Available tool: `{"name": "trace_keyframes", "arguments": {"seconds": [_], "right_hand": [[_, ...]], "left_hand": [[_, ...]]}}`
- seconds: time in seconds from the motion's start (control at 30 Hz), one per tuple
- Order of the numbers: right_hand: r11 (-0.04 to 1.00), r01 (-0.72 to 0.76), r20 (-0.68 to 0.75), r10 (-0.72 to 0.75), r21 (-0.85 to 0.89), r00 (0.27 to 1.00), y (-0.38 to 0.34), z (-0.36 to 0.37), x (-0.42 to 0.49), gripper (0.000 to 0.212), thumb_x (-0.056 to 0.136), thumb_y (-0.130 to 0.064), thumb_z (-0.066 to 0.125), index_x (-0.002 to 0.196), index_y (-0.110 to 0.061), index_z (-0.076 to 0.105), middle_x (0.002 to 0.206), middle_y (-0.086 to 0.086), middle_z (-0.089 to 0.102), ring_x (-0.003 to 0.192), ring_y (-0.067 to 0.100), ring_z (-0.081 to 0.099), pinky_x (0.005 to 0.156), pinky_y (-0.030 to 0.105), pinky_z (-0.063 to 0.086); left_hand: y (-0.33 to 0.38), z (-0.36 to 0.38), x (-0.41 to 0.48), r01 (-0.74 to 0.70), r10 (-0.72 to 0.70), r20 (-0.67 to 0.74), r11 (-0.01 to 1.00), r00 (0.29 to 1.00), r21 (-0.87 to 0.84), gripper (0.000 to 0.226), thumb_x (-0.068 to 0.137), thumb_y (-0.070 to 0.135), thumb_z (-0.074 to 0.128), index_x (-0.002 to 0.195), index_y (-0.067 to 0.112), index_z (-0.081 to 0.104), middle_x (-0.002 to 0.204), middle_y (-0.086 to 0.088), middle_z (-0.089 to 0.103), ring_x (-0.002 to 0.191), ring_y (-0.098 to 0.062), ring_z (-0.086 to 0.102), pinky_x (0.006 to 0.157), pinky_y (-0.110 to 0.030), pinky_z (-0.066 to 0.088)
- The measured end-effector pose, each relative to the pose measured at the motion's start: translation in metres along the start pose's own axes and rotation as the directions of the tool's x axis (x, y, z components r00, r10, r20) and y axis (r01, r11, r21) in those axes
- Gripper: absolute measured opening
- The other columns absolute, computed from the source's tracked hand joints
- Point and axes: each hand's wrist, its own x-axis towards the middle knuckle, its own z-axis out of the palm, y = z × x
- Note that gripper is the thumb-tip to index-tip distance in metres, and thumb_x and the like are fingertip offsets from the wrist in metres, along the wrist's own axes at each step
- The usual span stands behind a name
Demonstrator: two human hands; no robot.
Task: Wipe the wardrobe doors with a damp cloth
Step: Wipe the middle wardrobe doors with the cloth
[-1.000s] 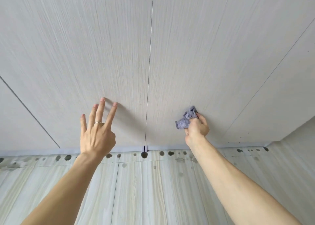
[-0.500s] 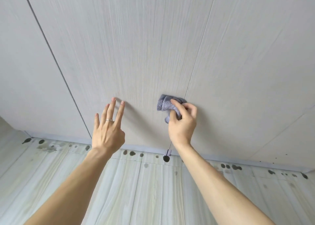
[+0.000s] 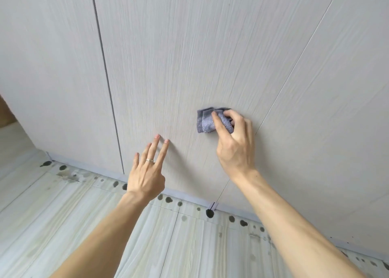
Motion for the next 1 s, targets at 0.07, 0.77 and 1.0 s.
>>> {"name": "trace_keyframes", "arguments": {"seconds": [0.07, 0.77, 1.0], "right_hand": [[1.0, 0.005, -0.051, -0.005, -0.006, 0.999, -0.005, 0.003, 0.019, 0.044, 0.094, 0.008, 0.043, 0.127, -0.009, 0.068, 0.119, 0.018, 0.061, 0.097, 0.033, 0.05, 0.089, 0.039, 0.044], [0.858, -0.506, -0.036, 0.51, 0.09, 0.859, 0.084, -0.061, -0.067, 0.041, 0.085, -0.006, 0.045, 0.105, -0.024, 0.076, 0.111, 0.001, 0.041, 0.082, 0.015, 0.05, 0.076, 0.027, 0.046], [0.957, -0.285, 0.533, 0.272, -0.06, 0.801, 0.098, -0.065, -0.125, 0.026, 0.093, -0.021, 0.062, 0.112, -0.039, 0.062, 0.11, -0.009, 0.043, 0.099, 0.022, 0.053, 0.069, 0.037, 0.049]], "left_hand": [[0.003, 0.003, 0.0, 0.009, -0.009, 0.004, 1.0, 1.0, -0.024, 0.113, 0.08, 0.0, 0.049, 0.151, 0.034, -0.032, 0.152, 0.007, -0.048, 0.156, -0.023, -0.011, 0.126, -0.048, 0.007], [0.078, 0.014, 0.003, -0.278, 0.334, -0.251, 0.932, 0.908, 0.234, 0.115, 0.06, -0.008, 0.063, 0.161, 0.025, 0.02, 0.17, -0.006, 0.004, 0.155, -0.038, 0.004, 0.12, -0.058, 0.002], [0.116, 0.016, 0.004, -0.354, 0.426, -0.218, 0.885, 0.878, 0.303, 0.117, 0.058, -0.007, 0.066, 0.161, 0.027, 0.021, 0.17, -0.004, 0.006, 0.155, -0.033, 0.009, 0.119, -0.062, 0.007]]}}
